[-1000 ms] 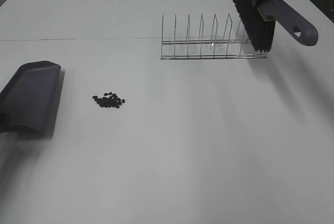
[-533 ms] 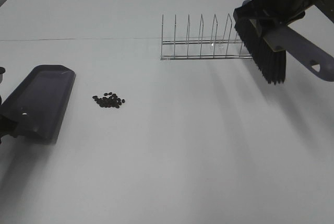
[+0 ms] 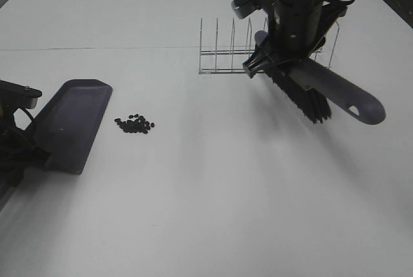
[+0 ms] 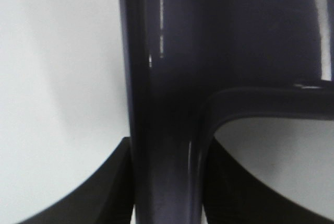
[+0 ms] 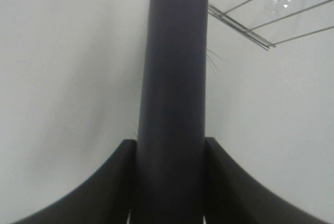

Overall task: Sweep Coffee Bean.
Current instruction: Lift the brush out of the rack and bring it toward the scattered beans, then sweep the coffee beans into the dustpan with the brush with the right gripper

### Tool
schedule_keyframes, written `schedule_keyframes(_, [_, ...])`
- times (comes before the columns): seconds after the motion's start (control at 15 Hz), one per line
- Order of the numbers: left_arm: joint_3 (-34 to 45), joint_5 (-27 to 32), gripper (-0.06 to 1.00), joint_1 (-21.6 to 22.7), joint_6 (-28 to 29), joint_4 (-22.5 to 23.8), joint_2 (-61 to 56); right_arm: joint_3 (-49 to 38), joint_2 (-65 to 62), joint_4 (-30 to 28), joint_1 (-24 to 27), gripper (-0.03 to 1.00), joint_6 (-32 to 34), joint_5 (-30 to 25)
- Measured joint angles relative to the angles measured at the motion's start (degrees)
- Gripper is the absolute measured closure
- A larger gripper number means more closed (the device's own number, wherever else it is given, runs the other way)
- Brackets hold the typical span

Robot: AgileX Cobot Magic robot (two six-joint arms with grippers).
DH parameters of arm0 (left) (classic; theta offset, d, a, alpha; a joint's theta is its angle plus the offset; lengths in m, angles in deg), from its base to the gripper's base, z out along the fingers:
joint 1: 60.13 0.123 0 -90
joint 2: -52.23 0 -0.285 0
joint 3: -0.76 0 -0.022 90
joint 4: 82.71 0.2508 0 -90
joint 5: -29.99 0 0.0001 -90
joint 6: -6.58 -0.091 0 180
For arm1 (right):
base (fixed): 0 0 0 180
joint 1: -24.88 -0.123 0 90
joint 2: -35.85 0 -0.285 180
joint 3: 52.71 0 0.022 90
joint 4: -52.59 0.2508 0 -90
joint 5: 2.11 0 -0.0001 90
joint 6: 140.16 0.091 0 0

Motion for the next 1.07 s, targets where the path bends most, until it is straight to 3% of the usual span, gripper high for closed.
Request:
schedule_keyframes(0.33, [-1.43, 1.15, 0.62, -2.58, 0.0, -2.35, 1.72, 10.6, 9.34, 2.52, -8.08, 0.6, 0.17, -0.86])
schedule_keyframes(0.53, [-1.78, 1.66, 0.62, -2.58, 0.0, -2.64, 2.12, 17.19, 14.32, 15.3, -9.91, 0.6, -5.21, -0.97])
schedule_keyframes(0.73, [-1.89, 1.78, 0.62, -2.58, 0.0, -3.09, 2.23, 21.08, 17.48, 24.41, -9.91, 0.6, -7.91, -0.57])
schedule_keyframes(1.0, [-1.89, 1.38, 0.62, -2.58, -0.57, -6.07, 2.23, 22.06, 20.57, 37.18, -9.85, 0.6, -9.11, 3.78])
schedule_keyframes(1.07, [-1.89, 1.2, 0.62, -2.58, -1.72, -6.88, 2.23, 22.23, 21.43, 43.03, -9.85, 0.6, -10.71, 5.44])
